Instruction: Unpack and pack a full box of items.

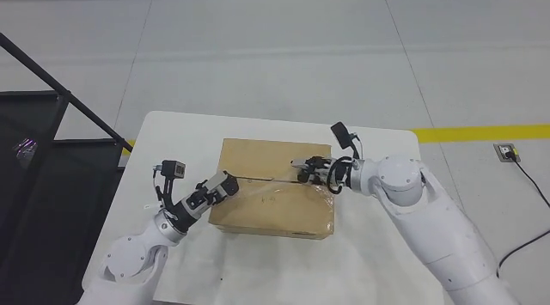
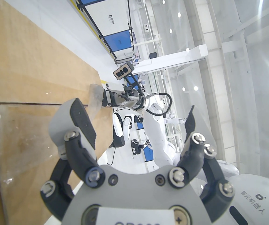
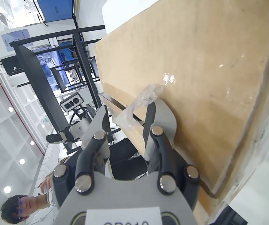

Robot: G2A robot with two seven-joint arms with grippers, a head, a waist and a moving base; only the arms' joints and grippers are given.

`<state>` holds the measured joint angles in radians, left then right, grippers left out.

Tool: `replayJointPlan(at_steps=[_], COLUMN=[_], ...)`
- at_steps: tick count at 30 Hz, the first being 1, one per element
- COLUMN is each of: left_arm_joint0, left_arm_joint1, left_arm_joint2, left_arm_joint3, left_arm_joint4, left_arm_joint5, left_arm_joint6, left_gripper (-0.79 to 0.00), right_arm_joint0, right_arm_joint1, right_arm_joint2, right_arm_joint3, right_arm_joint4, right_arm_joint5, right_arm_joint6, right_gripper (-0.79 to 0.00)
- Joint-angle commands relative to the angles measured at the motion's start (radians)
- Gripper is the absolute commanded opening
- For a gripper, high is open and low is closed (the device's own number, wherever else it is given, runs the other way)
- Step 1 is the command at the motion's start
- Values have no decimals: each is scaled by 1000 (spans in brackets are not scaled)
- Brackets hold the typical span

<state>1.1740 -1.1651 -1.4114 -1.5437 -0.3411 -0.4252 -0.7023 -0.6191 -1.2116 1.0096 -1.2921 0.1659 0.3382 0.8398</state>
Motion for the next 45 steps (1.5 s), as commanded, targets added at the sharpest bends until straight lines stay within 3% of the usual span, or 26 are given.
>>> replayJointPlan(at_steps=[1, 2, 3, 7, 22, 45], left_arm_joint0=[2, 2, 3, 3, -13, -37], left_arm_joint1=[1, 1, 1, 2, 4, 3], left_arm_joint2=[-2, -3, -4, -6, -7, 14], left_arm_joint3=[0, 0, 1, 5, 58, 100], left_arm_joint4=[-2, -3, -4, -5, -4, -14], left_arm_joint5=[-2, -3, -4, -4, 12, 34], left_arm_joint6=[-1, 0, -1, 1, 11, 9], left_gripper=[0, 0, 0, 0, 0, 0], right_arm_joint0=[7, 10, 12, 12, -34, -23], right_arm_joint1=[-3, -4, -4, -5, -2, -24], right_arm_joint2=[-6, -7, -9, -10, 25, -15], right_arm_joint3=[7, 11, 12, 6, -46, -84], right_arm_joint4=[-1, 1, -1, -8, 13, -31], right_arm_joint5=[-6, -6, -10, -60, -399, -696], right_arm_joint6=[-3, -5, -7, -6, 3, -34], right_gripper=[-668, -773, -785, -785, -785, -785])
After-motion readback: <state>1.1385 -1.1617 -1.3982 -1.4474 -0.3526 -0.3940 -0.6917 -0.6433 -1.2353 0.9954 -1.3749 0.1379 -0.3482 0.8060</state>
